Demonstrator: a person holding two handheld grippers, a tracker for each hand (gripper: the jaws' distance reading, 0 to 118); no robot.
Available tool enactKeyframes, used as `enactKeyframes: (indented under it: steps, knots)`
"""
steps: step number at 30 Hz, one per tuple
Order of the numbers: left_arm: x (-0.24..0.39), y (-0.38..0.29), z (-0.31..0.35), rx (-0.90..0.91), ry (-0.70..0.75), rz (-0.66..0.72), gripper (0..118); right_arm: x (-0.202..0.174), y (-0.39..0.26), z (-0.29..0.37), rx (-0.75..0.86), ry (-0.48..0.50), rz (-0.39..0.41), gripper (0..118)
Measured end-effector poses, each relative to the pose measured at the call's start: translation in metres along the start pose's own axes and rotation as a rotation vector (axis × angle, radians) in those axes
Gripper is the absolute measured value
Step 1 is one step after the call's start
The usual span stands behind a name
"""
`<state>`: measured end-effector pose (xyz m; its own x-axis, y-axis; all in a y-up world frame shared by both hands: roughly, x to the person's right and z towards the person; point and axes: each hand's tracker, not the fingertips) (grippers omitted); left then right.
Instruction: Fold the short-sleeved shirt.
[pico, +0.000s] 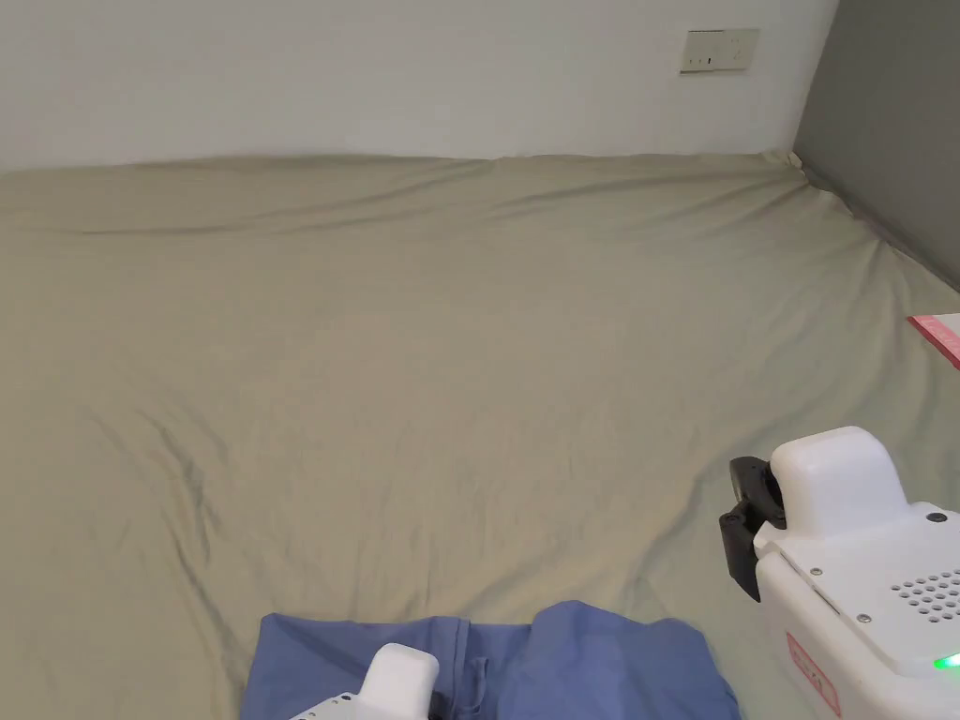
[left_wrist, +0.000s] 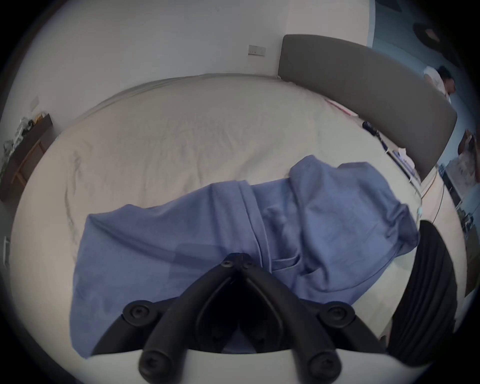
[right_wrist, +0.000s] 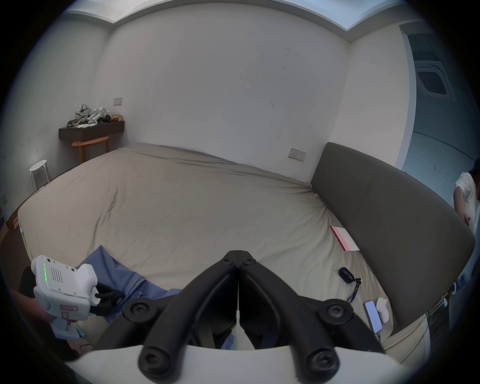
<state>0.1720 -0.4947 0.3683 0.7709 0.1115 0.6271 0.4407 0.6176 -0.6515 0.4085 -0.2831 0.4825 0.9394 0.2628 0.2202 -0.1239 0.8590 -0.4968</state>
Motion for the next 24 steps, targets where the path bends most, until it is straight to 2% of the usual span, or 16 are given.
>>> enactKeyframes:
  steps: [5, 9, 12, 13, 15, 16, 17, 18, 20, 24]
  knots:
    - [0.013, 0.001, -0.003, 0.005, -0.034, 0.063, 0, 0.000, 0.002, -0.002, 0.000, 0.000, 0.001, 3]
    - [0.011, 0.005, 0.008, 0.013, -0.218, 0.148, 0, -0.001, 0.003, -0.003, 0.000, 0.000, 0.001, 3]
    - [0.001, 0.011, 0.023, 0.047, -0.279, 0.129, 0, -0.002, 0.004, -0.006, -0.002, 0.005, 0.003, 3]
    - [-0.006, 0.013, 0.029, 0.072, -0.253, 0.126, 7, -0.003, 0.005, -0.006, -0.002, 0.006, 0.005, 3]
    - [-0.032, 0.019, 0.038, 0.098, -0.272, 0.183, 52, -0.004, 0.006, -0.005, 0.000, 0.009, 0.009, 3]
    - [-0.050, 0.021, 0.042, 0.097, -0.313, 0.236, 72, -0.004, 0.007, -0.005, 0.001, 0.010, 0.013, 3]
    - [-0.069, 0.021, 0.045, 0.101, -0.345, 0.286, 89, -0.005, 0.007, -0.005, 0.001, 0.010, 0.017, 3]
    - [-0.090, 0.021, 0.049, 0.120, -0.355, 0.337, 98, -0.005, 0.008, -0.005, 0.000, 0.009, 0.022, 3]
    - [-0.131, 0.017, 0.053, 0.123, -0.356, 0.411, 115, -0.004, 0.007, -0.007, -0.002, 0.009, 0.024, 3]
    - [-0.203, -0.002, 0.046, 0.037, -0.381, 0.612, 115, -0.005, 0.005, -0.012, -0.014, 0.010, 0.019, 3]
